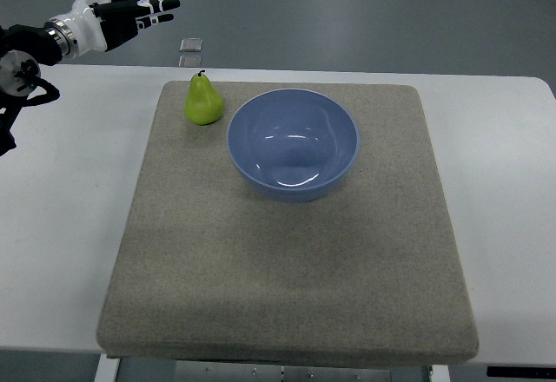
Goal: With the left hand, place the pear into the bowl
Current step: 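Move the open left hand toward the green pear beside the bowl, then lower the left hand onto the green pear and close fingers around it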
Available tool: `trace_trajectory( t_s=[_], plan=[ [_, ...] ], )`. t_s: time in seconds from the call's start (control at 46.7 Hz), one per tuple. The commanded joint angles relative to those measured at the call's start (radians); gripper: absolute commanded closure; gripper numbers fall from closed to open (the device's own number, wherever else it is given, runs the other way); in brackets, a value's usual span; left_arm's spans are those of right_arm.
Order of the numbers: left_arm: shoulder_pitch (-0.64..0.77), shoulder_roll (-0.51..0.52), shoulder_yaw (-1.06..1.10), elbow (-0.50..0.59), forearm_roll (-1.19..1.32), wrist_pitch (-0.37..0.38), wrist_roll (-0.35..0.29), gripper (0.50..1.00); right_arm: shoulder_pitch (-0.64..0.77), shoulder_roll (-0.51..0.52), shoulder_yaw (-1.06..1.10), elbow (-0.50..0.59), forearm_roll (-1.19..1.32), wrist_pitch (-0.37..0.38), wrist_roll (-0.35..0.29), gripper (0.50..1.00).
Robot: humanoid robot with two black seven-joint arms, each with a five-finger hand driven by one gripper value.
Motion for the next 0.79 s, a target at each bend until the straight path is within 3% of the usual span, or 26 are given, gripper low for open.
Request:
trace_trajectory(
  t_s=[0.0,0.3,0.471,0.599,0.771],
  plan=[
    [-0.022,-0.002,0.001,-0.005,0.16,0.003,-0.06,0.504,0.0,0.0,0.0,0.0,0.0,0.0,-0.001,0.574],
    [-0.072,-0.011,0.051,-0.009,0.664,0.01,-0.158,0.504,0.0,0.0,0.0,0.0,0.0,0.0,-0.001,0.574],
    [-0.114,-0.023,0.226,-0.016,0.759,0.014,-0.223,0.504,0.0,0.0,0.0,0.0,0.0,0.0,-0.001,0.574],
    [-0.135,-0.036,0.33,-0.028,0.767,0.017,-0.232,0.504,0.0,0.0,0.0,0.0,0.0,0.0,0.001,0.574],
    [-0.137,-0.075,0.384,-0.025,0.832,0.129,-0.232,0.504,0.0,0.0,0.0,0.0,0.0,0.0,0.001,0.574]
  ],
)
